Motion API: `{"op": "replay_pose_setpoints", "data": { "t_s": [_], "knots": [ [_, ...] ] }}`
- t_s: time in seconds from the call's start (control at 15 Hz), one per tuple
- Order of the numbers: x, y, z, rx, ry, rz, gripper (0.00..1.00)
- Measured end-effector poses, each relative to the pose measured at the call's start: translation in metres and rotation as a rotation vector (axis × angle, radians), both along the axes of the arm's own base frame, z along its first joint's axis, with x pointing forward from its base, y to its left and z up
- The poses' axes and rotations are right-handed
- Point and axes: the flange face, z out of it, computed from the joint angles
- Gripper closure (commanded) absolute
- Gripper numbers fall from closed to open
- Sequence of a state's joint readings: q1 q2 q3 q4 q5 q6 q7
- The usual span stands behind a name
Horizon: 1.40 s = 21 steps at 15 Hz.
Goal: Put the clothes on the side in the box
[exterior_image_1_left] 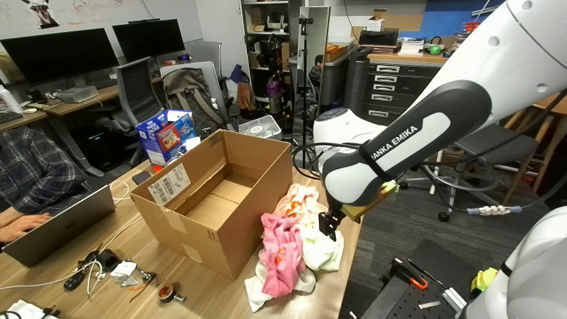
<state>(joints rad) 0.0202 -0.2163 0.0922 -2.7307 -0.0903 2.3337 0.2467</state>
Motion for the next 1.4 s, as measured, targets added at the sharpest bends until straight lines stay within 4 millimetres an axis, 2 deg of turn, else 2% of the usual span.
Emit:
{"op": "replay_pose_setpoints", "data": {
  "t_s": [0.4,0.73,1.4],
  "knots": [
    [-0.009,0.004,-0.01,-0.157,0.042,-0.088,0.0],
    [-0.01,0.01,-0.013,-0.201,0.113,-0.1,0.0],
    [0.013,0.057,-0.029,-0.09,0.177,0.035,0.0]
  ]
}}
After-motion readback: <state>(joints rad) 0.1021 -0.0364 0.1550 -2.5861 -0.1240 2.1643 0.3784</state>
